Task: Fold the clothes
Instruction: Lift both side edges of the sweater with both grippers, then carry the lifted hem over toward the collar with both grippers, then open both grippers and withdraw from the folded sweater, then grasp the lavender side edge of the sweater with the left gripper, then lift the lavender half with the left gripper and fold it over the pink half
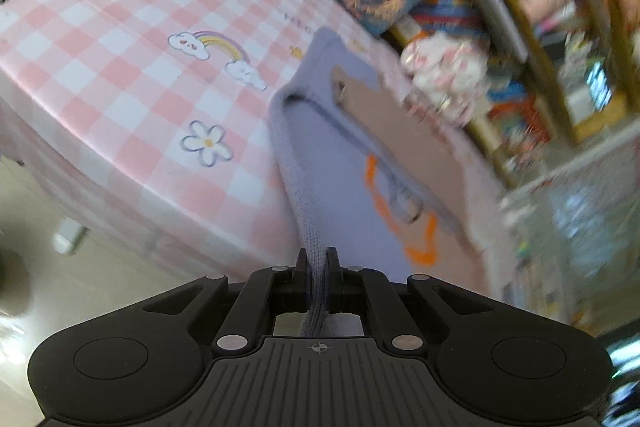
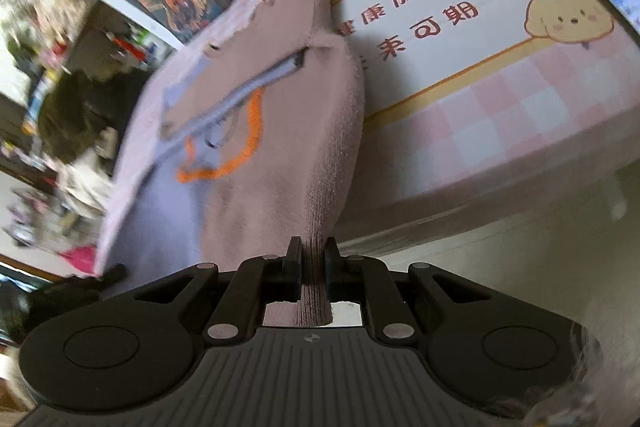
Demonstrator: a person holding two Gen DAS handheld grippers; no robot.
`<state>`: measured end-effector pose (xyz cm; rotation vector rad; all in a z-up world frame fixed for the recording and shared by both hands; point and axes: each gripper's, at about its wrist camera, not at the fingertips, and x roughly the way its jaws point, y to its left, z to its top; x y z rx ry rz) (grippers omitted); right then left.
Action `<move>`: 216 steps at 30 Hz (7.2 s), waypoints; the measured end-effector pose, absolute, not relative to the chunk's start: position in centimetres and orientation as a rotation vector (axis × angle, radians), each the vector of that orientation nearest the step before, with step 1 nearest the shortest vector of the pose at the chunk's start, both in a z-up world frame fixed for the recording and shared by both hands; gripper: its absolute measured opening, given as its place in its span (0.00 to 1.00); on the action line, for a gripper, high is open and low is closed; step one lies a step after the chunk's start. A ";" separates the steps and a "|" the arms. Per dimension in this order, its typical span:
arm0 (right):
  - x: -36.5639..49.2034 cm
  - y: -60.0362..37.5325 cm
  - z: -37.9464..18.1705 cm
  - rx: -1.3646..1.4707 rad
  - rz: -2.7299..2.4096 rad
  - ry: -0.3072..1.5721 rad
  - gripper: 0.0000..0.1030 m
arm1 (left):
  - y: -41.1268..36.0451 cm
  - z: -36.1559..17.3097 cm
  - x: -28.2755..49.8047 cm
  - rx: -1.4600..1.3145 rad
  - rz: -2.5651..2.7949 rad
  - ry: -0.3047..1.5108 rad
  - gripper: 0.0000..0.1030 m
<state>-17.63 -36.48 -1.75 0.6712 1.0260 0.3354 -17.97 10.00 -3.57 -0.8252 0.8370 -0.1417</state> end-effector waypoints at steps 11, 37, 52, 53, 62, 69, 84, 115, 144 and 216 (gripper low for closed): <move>-14.1 -39.4 1.4 1.076 0.457 0.799 0.09 | 10.6 0.2 -13.5 -1.023 -0.181 0.605 0.04; 4.7 -37.1 -1.1 1.112 0.193 0.771 0.09 | 13.4 -4.4 6.0 -0.916 -0.146 0.813 0.07; 6.8 -35.0 1.4 0.660 0.093 0.772 0.50 | 13.7 -2.6 7.6 -0.488 -0.141 0.803 0.51; 6.9 -34.5 1.7 0.569 0.089 0.773 0.50 | 13.2 -2.4 7.9 -0.455 -0.158 0.793 0.51; 9.6 -31.9 -0.2 0.274 0.098 0.845 0.40 | 8.5 -2.2 10.9 -0.188 -0.260 0.761 0.08; 10.0 -32.6 -0.2 0.375 0.163 0.828 0.06 | 11.0 -2.6 10.5 -0.367 -0.253 0.754 0.03; 11.5 -32.6 -3.1 0.375 0.052 0.878 0.06 | 10.7 -4.8 11.8 -0.317 -0.248 0.813 0.04; -0.9 -31.2 0.5 0.082 0.167 0.809 0.64 | -1.1 -0.5 -4.0 -0.276 -0.034 0.741 0.70; -6.0 -33.2 0.3 -0.071 0.380 0.858 0.75 | -4.5 -2.1 -10.2 -0.413 0.071 0.837 0.74; -2.0 -27.7 -0.3 -0.043 0.137 0.932 0.74 | 11.2 -8.4 -3.3 -1.013 0.155 0.647 0.27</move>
